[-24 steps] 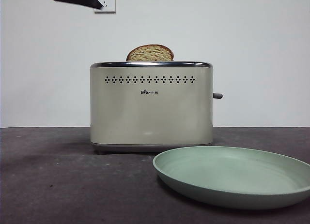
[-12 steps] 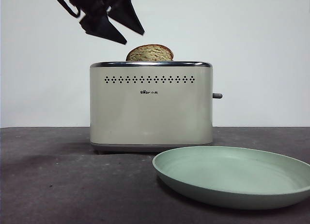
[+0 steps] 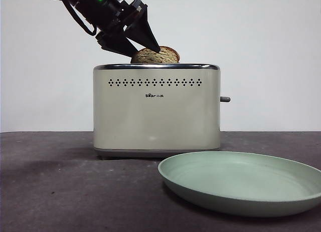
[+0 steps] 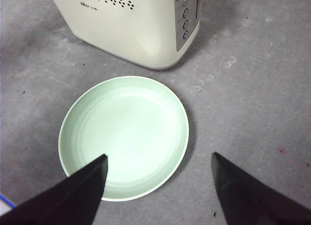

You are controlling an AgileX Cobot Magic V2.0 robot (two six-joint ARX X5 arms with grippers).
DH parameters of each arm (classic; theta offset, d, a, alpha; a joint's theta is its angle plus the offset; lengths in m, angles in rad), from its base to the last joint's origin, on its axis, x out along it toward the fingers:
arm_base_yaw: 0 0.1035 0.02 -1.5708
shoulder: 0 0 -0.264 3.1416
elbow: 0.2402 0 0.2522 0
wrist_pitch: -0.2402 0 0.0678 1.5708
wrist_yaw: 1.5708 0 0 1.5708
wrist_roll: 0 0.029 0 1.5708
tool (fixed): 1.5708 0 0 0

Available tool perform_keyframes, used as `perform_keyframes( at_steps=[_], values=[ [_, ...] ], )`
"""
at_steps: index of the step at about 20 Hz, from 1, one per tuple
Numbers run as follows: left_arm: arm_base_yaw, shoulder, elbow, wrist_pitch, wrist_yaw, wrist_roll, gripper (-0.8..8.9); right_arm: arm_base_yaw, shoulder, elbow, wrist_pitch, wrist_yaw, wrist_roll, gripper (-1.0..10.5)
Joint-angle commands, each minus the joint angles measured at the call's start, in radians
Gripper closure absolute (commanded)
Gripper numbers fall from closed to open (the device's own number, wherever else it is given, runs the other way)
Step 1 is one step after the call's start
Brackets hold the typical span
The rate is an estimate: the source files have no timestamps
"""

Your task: Take the bread from the toaster,put the bread on the plate,put the plate on the table

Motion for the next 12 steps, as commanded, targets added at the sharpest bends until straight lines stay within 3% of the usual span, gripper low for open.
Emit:
perform_keyframes(
  at_steps=[1, 6, 12],
  values=[
    [-0.014, 0.025, 0.031, 0.002, -0.008, 0.018, 5.33, 0.003, 0.008, 0.019, 0.010, 0.002, 0.011, 6.0],
    [-0.014, 0.025, 0.031, -0.014, -0.021, 0.017, 7.68, 0.003, 0.008, 0.019, 0.010, 0.002, 0.011, 6.0],
    [-0.012, 0.019, 0.052, -0.024, -0.021, 0.015, 8.11, 0.003, 0.008, 0.019, 0.010, 0.001, 0.010, 6.0]
  ],
)
